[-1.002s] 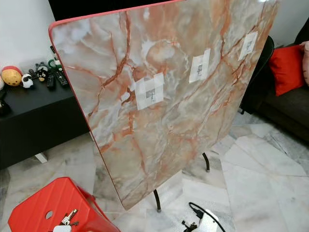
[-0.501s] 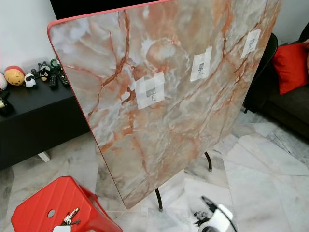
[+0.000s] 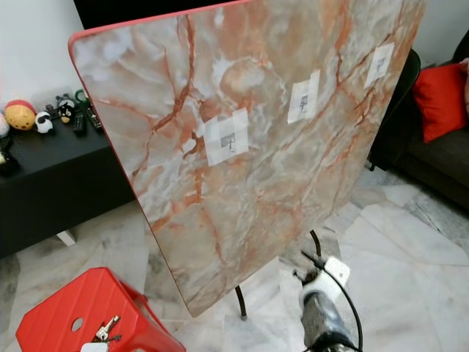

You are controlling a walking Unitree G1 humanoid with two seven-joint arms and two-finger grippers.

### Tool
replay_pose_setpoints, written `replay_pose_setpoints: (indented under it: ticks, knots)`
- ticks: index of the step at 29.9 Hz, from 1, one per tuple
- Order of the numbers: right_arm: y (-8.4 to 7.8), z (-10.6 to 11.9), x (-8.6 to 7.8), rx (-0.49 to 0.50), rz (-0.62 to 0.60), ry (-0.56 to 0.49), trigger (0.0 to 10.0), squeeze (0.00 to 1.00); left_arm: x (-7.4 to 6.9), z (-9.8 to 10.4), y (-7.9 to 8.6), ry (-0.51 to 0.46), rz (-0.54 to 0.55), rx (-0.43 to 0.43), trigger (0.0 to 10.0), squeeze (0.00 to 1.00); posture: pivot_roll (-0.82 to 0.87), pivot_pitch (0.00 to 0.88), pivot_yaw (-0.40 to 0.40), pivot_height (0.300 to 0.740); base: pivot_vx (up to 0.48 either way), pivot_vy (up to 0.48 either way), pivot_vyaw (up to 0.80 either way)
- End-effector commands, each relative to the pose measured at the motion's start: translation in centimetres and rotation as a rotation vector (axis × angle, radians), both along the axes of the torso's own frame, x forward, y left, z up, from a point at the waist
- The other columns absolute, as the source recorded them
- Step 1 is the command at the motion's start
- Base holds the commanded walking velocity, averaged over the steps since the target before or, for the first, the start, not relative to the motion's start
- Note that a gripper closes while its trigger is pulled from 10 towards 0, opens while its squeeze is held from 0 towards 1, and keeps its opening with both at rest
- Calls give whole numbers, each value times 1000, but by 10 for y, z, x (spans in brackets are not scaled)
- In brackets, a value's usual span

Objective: Hang keys on a hook

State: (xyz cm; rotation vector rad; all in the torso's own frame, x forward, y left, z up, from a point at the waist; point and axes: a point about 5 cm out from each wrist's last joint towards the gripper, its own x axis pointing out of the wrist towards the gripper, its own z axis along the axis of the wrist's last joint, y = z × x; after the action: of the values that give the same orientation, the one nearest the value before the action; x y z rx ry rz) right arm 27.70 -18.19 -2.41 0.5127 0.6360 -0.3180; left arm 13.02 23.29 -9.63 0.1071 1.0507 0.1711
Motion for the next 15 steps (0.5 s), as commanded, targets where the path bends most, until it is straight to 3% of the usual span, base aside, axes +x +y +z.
replay_pose_setpoints:
  ticks: [1,5,15]
  knots:
    - [5,13,14,3,7,-74,10000,0,-4,-1,3,27,-22,15,10000,0,57,0,-8,740,0,0,0]
    - [17,38,38,-22,66,-190,10000,0,-4,-1,3,27,-18,18,10000,0,56,0,-9,740,0,0,0]
    - [37,83,71,-37,167,-397,10000,0,-3,-1,1,24,-16,16,10000,0,53,0,-16,740,0,0,0]
